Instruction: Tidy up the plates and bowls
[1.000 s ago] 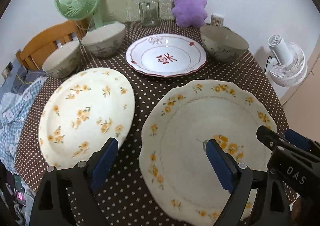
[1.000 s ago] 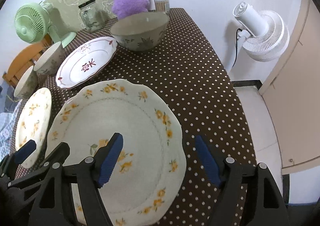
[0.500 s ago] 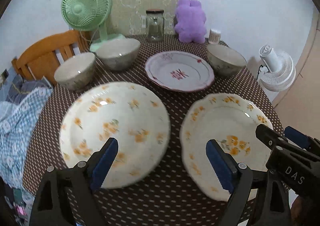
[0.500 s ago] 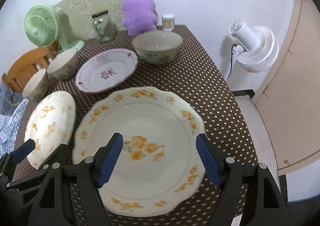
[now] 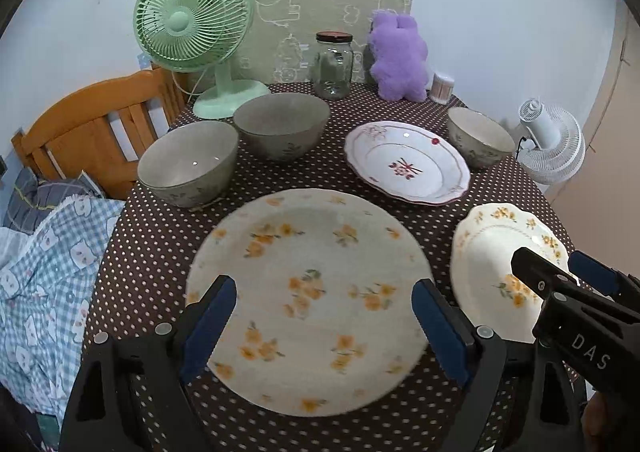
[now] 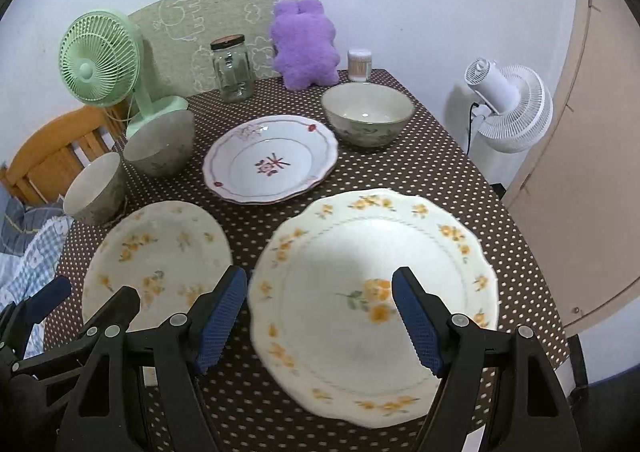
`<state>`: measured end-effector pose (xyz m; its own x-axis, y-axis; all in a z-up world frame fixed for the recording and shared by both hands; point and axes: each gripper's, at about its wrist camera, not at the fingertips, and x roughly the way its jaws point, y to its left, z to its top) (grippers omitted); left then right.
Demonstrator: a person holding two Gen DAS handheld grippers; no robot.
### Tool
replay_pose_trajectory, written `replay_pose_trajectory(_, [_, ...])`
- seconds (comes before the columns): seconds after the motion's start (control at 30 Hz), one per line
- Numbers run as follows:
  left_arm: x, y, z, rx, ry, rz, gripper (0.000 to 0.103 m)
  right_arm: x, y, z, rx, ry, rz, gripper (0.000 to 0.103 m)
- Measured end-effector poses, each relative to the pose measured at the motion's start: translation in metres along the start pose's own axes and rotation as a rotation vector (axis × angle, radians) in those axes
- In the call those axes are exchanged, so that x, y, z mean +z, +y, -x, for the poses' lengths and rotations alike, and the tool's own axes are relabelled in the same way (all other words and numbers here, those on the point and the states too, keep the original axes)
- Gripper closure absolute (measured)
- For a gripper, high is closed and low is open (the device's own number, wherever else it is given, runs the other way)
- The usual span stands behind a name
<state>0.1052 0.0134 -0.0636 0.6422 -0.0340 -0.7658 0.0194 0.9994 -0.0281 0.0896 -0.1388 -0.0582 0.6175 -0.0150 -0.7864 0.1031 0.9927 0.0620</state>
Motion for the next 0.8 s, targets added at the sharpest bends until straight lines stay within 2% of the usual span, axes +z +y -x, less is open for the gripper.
replay_pose_trajectory(0.3, [0.001,0.031,-0.013,0.001,0.030,-0.001,0.012,0.000,0.033,-0.011,-0.003,0.018,-0.004,0.025])
replay_pose_trajectory(0.43, [-0.002,0.041,-0.020,0.047,0.044,-0.007,0.017,-0.004,0.043,-0.020,0.009,0.038,0.003,0.025])
replay_pose_trajectory(0.53, [-0.005,0.048,-0.026,0.049,0.060,0.007,0.018,-0.005,0.055,-0.027,0.005,0.051,0.020,0.026])
replay_pose_trajectory(0.8, [-0.008,0.064,-0.047,0.058,0.118,0.020,0.018,-0.009,0.075,-0.048,0.024,0.102,0.046,0.036])
